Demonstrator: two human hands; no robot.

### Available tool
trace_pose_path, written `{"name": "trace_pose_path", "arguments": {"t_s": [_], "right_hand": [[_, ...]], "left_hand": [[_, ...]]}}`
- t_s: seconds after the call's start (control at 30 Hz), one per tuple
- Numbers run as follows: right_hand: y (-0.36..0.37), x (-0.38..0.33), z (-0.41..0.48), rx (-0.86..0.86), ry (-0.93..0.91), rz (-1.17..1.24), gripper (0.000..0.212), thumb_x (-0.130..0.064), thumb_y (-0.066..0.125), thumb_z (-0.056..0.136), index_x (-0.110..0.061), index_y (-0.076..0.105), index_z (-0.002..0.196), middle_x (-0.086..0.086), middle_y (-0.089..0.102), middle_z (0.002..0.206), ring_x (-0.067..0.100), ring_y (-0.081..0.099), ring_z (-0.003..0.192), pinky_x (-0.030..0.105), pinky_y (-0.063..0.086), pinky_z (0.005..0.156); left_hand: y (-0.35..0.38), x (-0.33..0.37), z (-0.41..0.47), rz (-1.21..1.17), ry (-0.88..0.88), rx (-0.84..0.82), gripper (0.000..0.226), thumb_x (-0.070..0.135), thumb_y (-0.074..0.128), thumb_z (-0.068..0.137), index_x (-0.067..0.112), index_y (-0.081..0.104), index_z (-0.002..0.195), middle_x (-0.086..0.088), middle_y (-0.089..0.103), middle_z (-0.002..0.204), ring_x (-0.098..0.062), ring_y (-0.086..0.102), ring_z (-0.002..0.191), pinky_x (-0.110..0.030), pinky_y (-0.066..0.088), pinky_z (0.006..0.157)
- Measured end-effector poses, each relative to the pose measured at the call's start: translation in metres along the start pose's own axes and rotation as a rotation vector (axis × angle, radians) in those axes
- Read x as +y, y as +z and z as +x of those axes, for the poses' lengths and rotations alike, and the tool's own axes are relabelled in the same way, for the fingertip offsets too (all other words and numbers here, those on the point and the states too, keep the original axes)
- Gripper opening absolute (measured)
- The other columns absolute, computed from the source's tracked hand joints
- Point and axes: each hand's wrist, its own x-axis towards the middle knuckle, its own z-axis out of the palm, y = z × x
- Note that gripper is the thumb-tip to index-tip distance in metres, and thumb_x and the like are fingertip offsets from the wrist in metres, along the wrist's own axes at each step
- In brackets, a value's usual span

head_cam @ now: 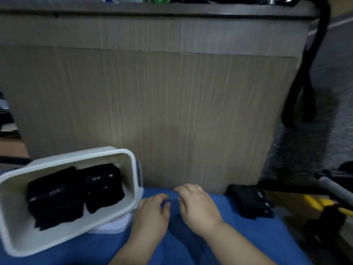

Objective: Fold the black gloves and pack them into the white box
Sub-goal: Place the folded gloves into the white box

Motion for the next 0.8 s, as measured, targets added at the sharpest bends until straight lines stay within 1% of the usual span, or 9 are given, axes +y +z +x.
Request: {"name": "trace_pose_path", "arguments": {"t_s": [0.07,0.13,0.27,0.33,0.43,0.53,0.6,0.7,0.8], "right_hand": [[-0.010,0.030,-0.018,0.066,0.081,-0.022,0.052,-0.032,0.021,0.089,-0.024,0.056,0.127,-0.005,0.058,0.119,0.021,0.051,0.112,0.031,0.043,0.092],[-0.021,0.059,-0.037,0.098,0.178,-0.032,0.040,-0.023,0.034,0.094,-0.027,0.053,0.129,-0.008,0.055,0.124,0.018,0.047,0.118,0.029,0.039,0.096],[-0.037,0.107,-0.072,0.161,0.340,-0.056,0.039,-0.020,0.040,0.096,-0.031,0.048,0.133,-0.011,0.045,0.135,0.015,0.032,0.132,0.030,0.029,0.106],[-0.043,0.122,-0.084,0.171,0.431,-0.069,0.037,-0.019,0.046,0.093,-0.031,0.053,0.128,-0.010,0.047,0.134,0.018,0.035,0.132,0.036,0.034,0.104],[-0.046,0.145,-0.096,0.238,0.487,-0.082,0.036,-0.018,0.059,0.083,-0.029,0.061,0.118,-0.005,0.055,0.126,0.025,0.048,0.123,0.043,0.044,0.092],[-0.046,0.160,-0.101,0.175,0.552,-0.082,0.044,-0.026,0.046,0.094,-0.032,0.042,0.138,-0.008,0.033,0.148,0.018,0.023,0.139,0.040,0.028,0.107],[-0.042,0.169,-0.101,0.148,0.597,-0.029,0.048,-0.030,0.038,0.098,-0.035,0.029,0.145,-0.008,0.018,0.156,0.017,0.011,0.143,0.038,0.022,0.112],[-0.037,0.172,-0.097,0.080,0.648,0.056,0.050,-0.035,0.033,0.101,-0.038,0.019,0.149,-0.006,0.008,0.159,0.019,0.006,0.146,0.039,0.020,0.114],[-0.031,0.175,-0.094,0.024,0.664,0.092,0.050,-0.037,0.030,0.101,-0.037,0.017,0.150,-0.004,0.006,0.160,0.020,0.010,0.146,0.040,0.022,0.113]], "left_hand": [[0.021,0.019,0.001,-0.029,0.013,-0.043,0.027,0.035,0.047,0.097,0.031,0.057,0.122,0.012,0.060,0.120,-0.012,0.047,0.116,-0.025,0.039,0.099],[0.045,0.039,0.000,-0.034,0.034,-0.069,0.027,0.034,0.047,0.097,0.030,0.057,0.122,0.012,0.060,0.121,-0.012,0.044,0.118,-0.021,0.035,0.098],[0.095,0.077,-0.001,-0.087,0.038,-0.171,0.027,0.034,0.045,0.098,0.028,0.057,0.122,0.010,0.060,0.118,-0.012,0.044,0.119,-0.018,0.033,0.094],[0.119,0.092,0.002,-0.115,0.030,-0.223,0.027,0.032,0.046,0.098,0.025,0.058,0.120,0.008,0.062,0.116,-0.013,0.049,0.119,-0.021,0.037,0.096],[0.147,0.110,0.007,-0.121,0.006,-0.273,0.028,0.032,0.046,0.098,0.021,0.057,0.122,0.006,0.062,0.118,-0.015,0.051,0.118,-0.025,0.039,0.099],[0.161,0.121,0.011,-0.129,-0.039,-0.241,0.033,0.034,0.047,0.097,0.020,0.053,0.126,0.004,0.058,0.123,-0.016,0.050,0.119,-0.026,0.039,0.097],[0.167,0.124,0.014,-0.127,-0.085,-0.218,0.035,0.036,0.047,0.097,0.018,0.051,0.127,0.002,0.055,0.124,-0.018,0.049,0.118,-0.026,0.038,0.094],[0.174,0.126,0.019,-0.131,-0.143,-0.227,0.037,0.037,0.048,0.097,0.015,0.050,0.126,-0.001,0.055,0.125,-0.019,0.052,0.115,-0.027,0.041,0.093],[0.180,0.129,0.025,-0.132,-0.164,-0.269,0.038,0.038,0.045,0.098,0.012,0.051,0.126,-0.004,0.057,0.125,-0.020,0.054,0.114,-0.025,0.042,0.091]]}}
